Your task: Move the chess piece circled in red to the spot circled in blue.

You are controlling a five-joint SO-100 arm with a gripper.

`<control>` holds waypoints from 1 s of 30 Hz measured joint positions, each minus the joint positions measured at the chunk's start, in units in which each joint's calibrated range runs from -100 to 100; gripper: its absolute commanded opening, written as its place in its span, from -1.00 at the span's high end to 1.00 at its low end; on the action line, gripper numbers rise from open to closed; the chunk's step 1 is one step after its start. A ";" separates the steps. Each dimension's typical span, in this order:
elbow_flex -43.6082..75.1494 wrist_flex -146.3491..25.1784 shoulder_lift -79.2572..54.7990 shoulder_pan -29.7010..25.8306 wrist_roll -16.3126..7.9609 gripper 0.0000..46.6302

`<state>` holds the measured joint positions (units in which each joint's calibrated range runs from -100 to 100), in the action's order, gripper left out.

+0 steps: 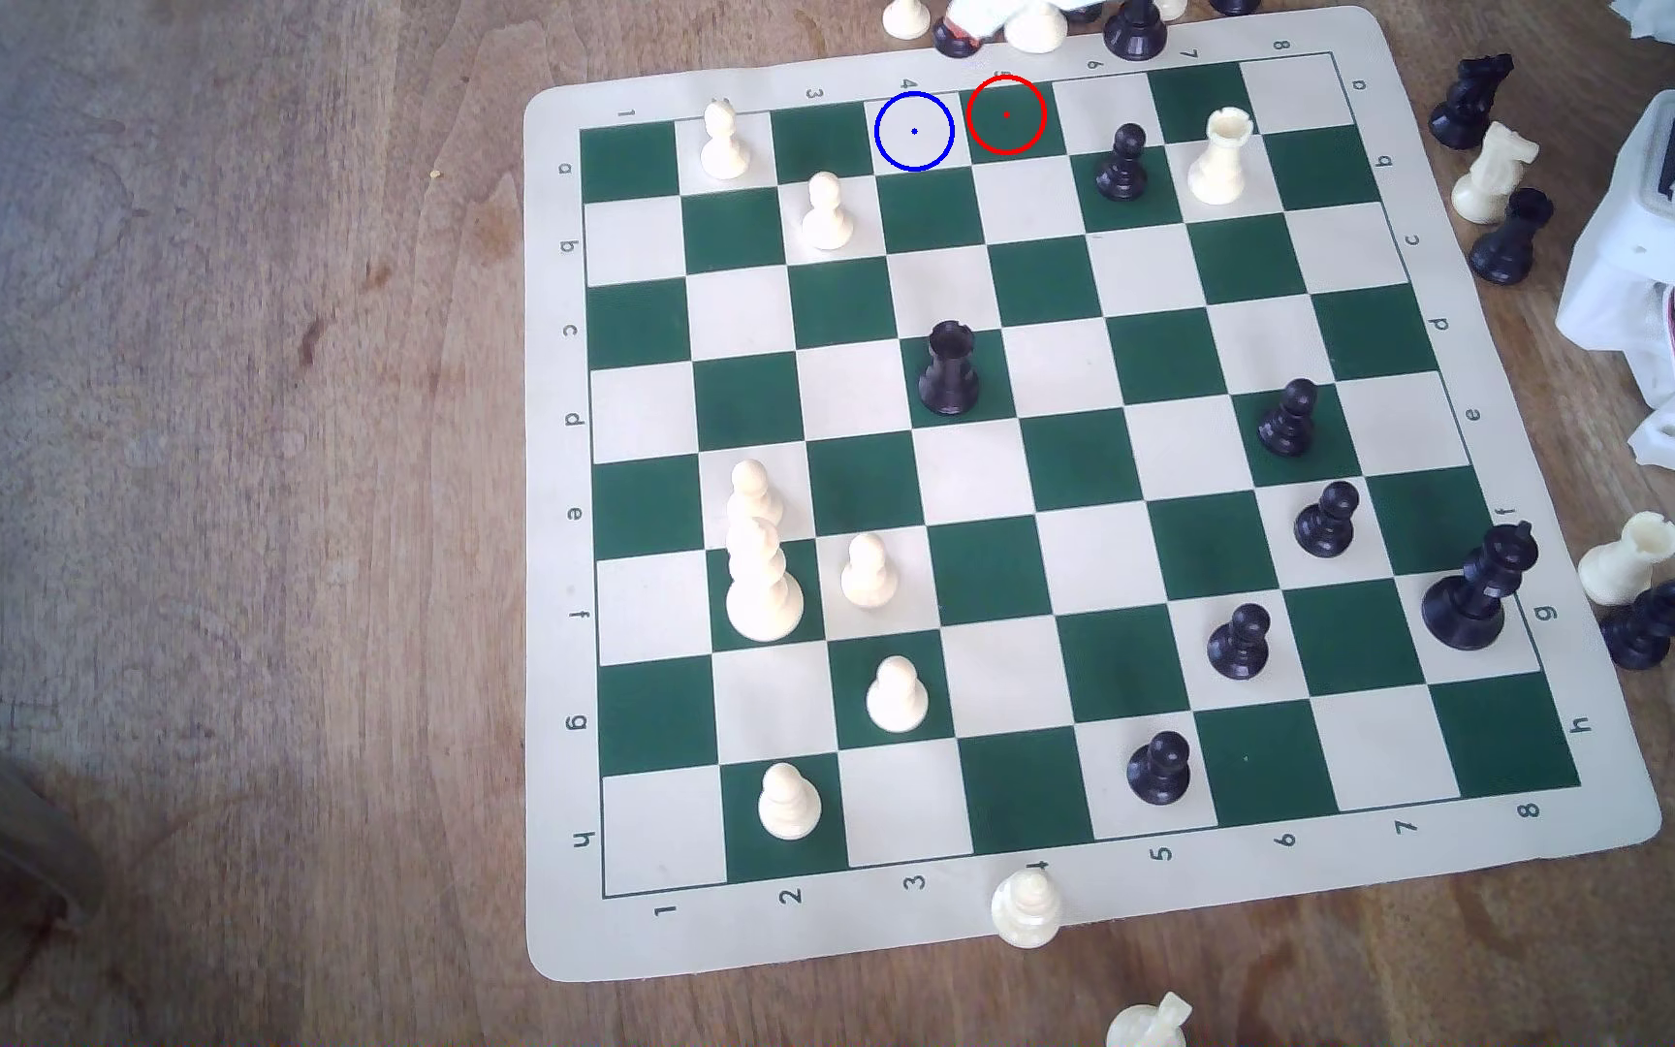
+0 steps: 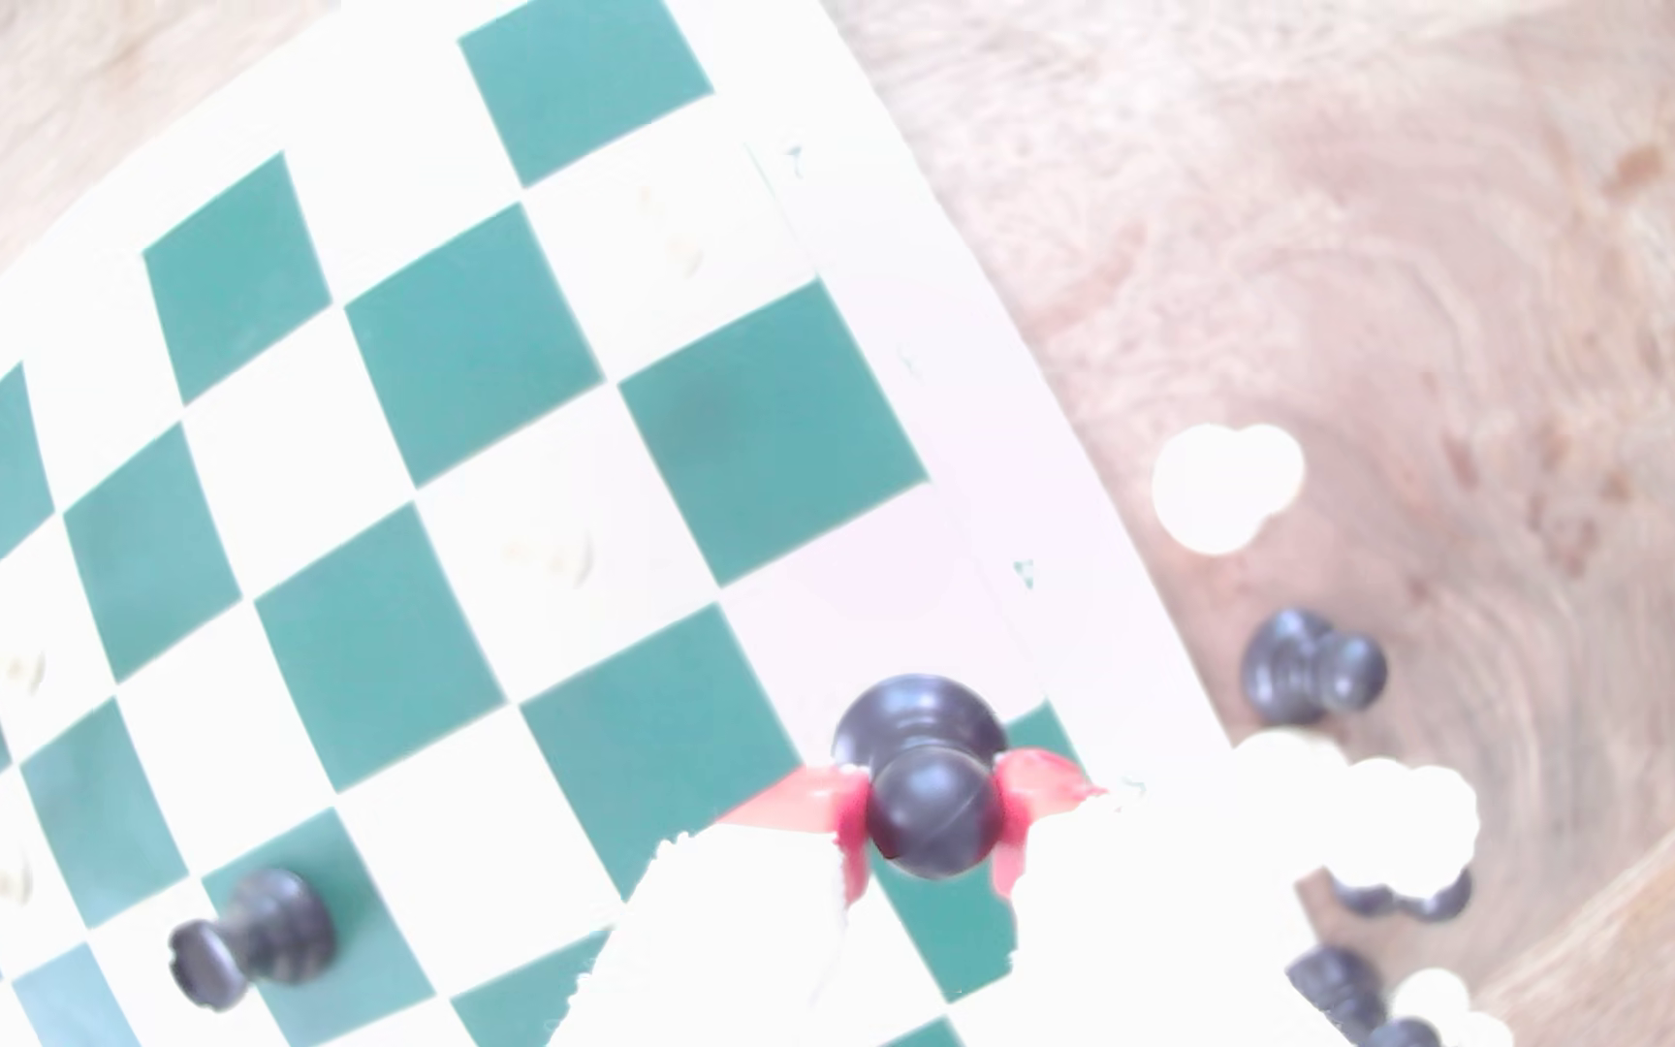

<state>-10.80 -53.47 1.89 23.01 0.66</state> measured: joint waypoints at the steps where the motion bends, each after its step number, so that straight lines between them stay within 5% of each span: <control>1: 1.36 -0.48 -0.25 -0.22 0.00 0.99; 30: 6.51 7.65 -16.67 -0.66 0.00 0.99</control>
<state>-4.29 -45.82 -14.79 22.35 0.66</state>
